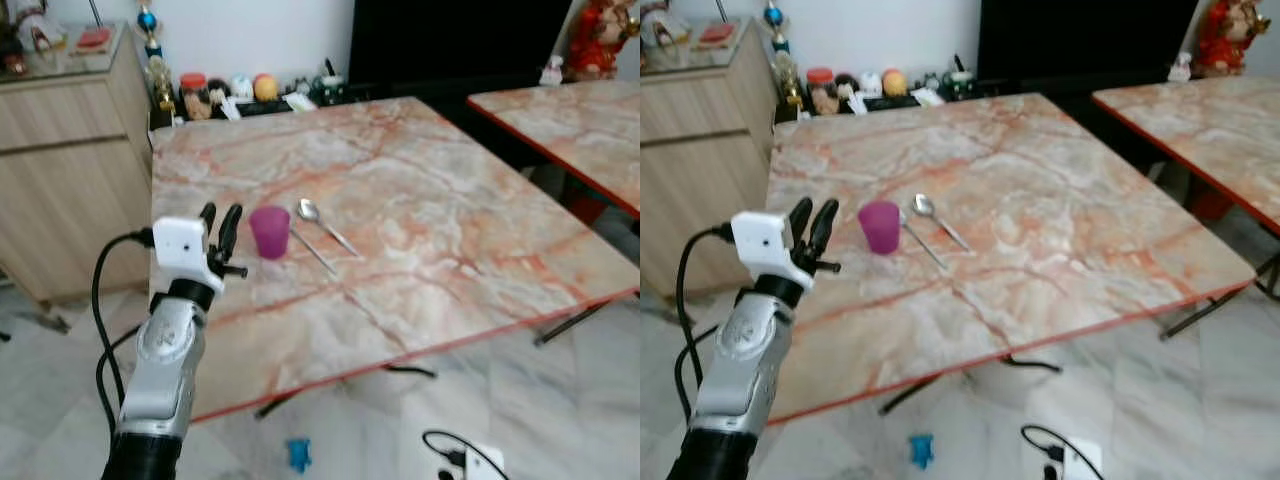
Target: Setting the table
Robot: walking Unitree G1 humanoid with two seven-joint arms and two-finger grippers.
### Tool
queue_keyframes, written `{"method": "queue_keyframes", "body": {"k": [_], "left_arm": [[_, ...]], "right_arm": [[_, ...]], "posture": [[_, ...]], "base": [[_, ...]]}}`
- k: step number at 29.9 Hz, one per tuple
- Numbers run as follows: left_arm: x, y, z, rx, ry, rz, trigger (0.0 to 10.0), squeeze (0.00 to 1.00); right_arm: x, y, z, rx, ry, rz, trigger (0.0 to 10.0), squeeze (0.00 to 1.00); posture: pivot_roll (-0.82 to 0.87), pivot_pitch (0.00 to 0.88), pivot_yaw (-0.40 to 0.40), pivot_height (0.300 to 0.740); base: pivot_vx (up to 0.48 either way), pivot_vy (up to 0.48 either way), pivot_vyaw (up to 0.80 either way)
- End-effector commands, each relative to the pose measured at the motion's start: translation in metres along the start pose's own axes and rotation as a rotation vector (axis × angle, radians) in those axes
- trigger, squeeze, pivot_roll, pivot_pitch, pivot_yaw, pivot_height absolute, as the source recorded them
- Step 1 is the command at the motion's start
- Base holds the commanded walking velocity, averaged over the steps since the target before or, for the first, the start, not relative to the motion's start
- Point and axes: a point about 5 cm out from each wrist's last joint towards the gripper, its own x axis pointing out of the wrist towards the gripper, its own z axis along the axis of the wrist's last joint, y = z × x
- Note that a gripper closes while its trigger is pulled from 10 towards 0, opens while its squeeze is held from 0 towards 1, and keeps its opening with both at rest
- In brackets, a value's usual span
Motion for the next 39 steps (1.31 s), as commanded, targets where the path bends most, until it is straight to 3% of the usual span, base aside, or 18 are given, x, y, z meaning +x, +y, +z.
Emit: {"method": "queue_keyframes", "body": {"k": [1, 8, 17, 24, 27, 28, 29, 30, 31, 39], "left_arm": [[-0.001, 0.001, 0.0, 0.0, 0.009, 0.004, 10.0, 0.0], [-0.001, 0.001, -0.003, -0.001, 0.029, -0.003, 10.0, 0.0], [0.001, -0.007, -0.012, -0.117, 0.124, -0.04, 10.0, 0.0], [0.015, -0.014, -0.016, -0.15, 0.232, -0.026, 10.0, 0.0], [0.028, -0.016, -0.016, -0.174, 0.28, 0.005, 10.0, 0.0], [0.031, -0.016, -0.016, -0.169, 0.293, 0.012, 10.0, 0.67], [0.031, -0.016, -0.016, -0.169, 0.293, 0.012, 10.0, 0.67], [0.035, -0.015, -0.017, -0.187, 0.331, 0.031, 10.0, 0.89], [0.039, -0.015, -0.018, -0.193, 0.367, 0.045, 10.0, 1.0], [0.041, 0.004, -0.025, -0.177, 0.486, 0.204, 10.0, 1.0]], "right_arm": [[0.0, 0.003, -0.001, 0.005, 0.0, 0.007, 10.0, 0.0], [0.0, 0.003, 0.0, -0.005, -0.001, 0.009, 10.0, 0.0], [0.0, 0.003, -0.001, -0.007, 0.003, 0.008, 10.0, 0.0], [0.0, 0.002, -0.001, -0.013, 0.005, 0.009, 10.0, 0.0], [0.0, 0.003, -0.001, -0.013, 0.006, 0.008, 10.0, 0.0], [0.0, 0.003, -0.001, -0.014, 0.006, 0.008, 10.0, 0.0], [0.0, 0.003, -0.001, -0.014, 0.006, 0.008, 10.0, 0.0], [0.0, 0.003, -0.001, -0.013, 0.007, 0.007, 10.0, 0.0], [0.0, 0.003, -0.001, -0.014, 0.009, 0.006, 10.0, 0.0], [0.0, 0.003, -0.002, -0.015, 0.013, 0.009, 10.0, 0.0]], "posture": [[0.14, 0.0, -0.054, 0.74], [0.14, 0.0, -0.054, 0.74], [0.14, 0.0, -0.055, 0.74], [0.14, 0.0, -0.054, 0.74], [0.14, 0.0, -0.054, 0.74], [0.14, 0.0, -0.054, 0.74], [0.14, 0.0, -0.054, 0.74], [0.14, 0.0, -0.052, 0.74], [0.13, 0.0, -0.05, 0.74], [0.14, 0.0, -0.048, 0.74]], "base": [[0.304, 0.0, 0.0], [0.305, 0.0, -0.12], [0.0, 0.0, 0.0], [0.0, 0.0, 0.0], [0.0, 0.0, 0.0], [0.0, 0.0, 0.0], [0.0, 0.0, 0.0], [0.0, 0.0, 0.0], [0.0, 0.0, 0.0], [0.0, 0.0, 0.0]]}}
